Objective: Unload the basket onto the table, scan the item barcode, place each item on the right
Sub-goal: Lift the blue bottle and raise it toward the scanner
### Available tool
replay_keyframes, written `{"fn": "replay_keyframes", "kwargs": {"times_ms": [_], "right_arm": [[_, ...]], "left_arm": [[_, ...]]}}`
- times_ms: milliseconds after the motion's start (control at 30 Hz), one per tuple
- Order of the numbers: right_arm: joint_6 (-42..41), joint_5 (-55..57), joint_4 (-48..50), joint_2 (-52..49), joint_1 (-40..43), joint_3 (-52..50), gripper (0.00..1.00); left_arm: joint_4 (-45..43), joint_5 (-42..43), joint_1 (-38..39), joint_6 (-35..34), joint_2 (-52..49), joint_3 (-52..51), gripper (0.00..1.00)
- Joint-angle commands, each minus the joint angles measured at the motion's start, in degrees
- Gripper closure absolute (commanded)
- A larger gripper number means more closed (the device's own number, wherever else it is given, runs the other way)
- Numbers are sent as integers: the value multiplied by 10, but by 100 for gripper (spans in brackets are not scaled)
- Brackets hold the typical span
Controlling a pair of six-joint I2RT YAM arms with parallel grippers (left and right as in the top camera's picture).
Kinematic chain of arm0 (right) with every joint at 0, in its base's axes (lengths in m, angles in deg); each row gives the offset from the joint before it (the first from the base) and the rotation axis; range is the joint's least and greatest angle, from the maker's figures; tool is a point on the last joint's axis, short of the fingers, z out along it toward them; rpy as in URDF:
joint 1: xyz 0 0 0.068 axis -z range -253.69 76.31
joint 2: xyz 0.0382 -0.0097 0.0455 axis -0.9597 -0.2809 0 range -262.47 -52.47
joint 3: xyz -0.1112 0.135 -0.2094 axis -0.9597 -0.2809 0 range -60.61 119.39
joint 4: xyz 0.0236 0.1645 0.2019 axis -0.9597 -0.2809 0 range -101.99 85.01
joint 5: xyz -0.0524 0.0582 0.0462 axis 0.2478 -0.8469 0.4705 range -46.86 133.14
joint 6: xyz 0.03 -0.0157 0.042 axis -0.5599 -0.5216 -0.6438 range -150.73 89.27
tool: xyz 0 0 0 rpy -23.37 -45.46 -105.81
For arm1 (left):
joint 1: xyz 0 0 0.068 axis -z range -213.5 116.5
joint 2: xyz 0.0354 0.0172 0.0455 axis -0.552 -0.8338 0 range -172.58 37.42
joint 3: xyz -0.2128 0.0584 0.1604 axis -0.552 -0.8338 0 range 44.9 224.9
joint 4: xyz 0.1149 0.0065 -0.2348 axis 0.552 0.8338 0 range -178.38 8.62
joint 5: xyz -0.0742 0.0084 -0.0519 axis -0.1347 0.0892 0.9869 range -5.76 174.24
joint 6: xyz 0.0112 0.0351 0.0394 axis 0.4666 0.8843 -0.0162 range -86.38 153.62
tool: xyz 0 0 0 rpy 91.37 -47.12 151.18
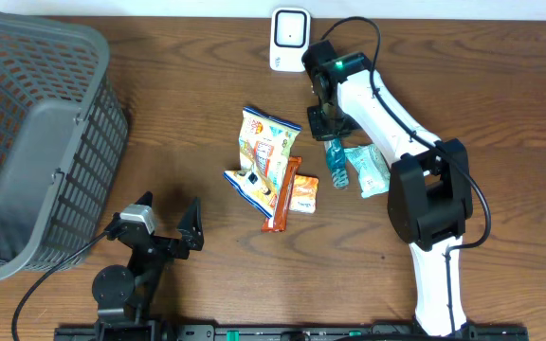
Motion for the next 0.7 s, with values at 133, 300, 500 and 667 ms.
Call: {"fn": "replay_keyframes", "kwargs": {"times_ms": [133, 300, 500, 667], "right_arm": [[-9, 4, 27, -3, -2, 0, 84], [-8, 5, 65, -3, -11, -12, 81], [-11, 8, 121, -3, -23, -57, 87], [-34, 9, 124, -3, -24, -67, 96]], "left_arm": [[6, 9, -3, 1, 0, -16, 2], [6, 9, -3, 1, 0, -16, 2], [6, 9, -3, 1, 0, -16, 2], [6, 9, -3, 1, 0, -16, 2]]}}
